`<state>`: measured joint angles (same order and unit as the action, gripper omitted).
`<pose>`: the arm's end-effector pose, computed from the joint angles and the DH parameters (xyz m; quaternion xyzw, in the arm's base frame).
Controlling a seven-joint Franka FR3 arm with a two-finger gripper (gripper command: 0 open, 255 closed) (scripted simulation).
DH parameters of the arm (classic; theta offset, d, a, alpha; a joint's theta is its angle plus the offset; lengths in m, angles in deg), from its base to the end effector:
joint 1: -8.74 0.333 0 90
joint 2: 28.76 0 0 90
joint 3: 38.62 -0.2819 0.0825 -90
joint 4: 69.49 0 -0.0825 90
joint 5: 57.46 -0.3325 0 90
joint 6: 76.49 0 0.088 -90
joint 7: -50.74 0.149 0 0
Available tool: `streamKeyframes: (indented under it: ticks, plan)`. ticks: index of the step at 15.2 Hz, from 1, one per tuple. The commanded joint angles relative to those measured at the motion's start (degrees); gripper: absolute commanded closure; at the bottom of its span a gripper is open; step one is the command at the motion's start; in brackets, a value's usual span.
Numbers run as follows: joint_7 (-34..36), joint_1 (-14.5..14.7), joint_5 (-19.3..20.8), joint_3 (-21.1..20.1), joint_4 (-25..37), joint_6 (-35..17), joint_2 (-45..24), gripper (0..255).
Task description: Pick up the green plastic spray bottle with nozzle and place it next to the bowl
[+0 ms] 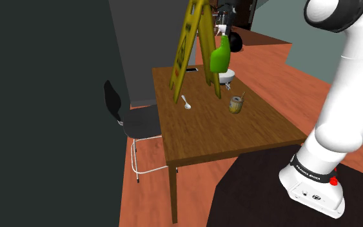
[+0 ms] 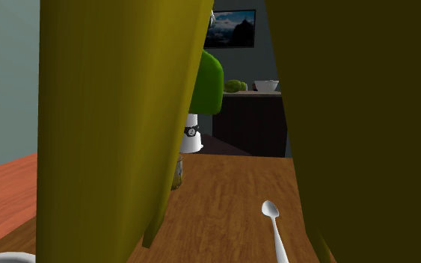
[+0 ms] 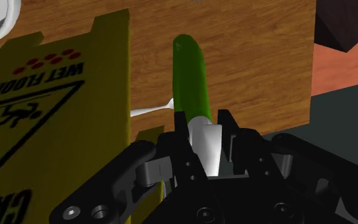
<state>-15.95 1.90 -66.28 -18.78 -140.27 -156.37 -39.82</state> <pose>0.4952 -0.1996 0.5765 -0.9334 -0.3560 -0.0233 0.0384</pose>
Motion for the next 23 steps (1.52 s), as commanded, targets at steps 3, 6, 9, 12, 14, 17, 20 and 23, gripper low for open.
streamKeyframes:
  ticks: [3,6,9,12,14,17,20,23]
  plan:
    - [-5.27,-3.37,-0.93,1.80,-0.29,-1.73,-2.11,255]
    - [-9.13,-6.09,-1.82,3.02,0.24,-2.70,-4.16,255]
    - [-12.91,-9.05,-2.96,4.07,1.68,-3.33,-6.85,255]
    - [-16.54,-12.28,-4.37,4.93,4.14,-3.58,-10.17,255]
    - [-18.84,-14.62,-5.43,5.36,6.41,-3.48,-12.75,255]
    - [-21.69,-18.08,-6.98,5.67,10.43,-2.94,-16.73,255]
    - [-21.94,-17.21,-6.51,5.72,6.27,-5.97,-15.60,255]
    - [-22.18,-16.52,-6.19,5.77,2.63,-8.77,-14.78,255]
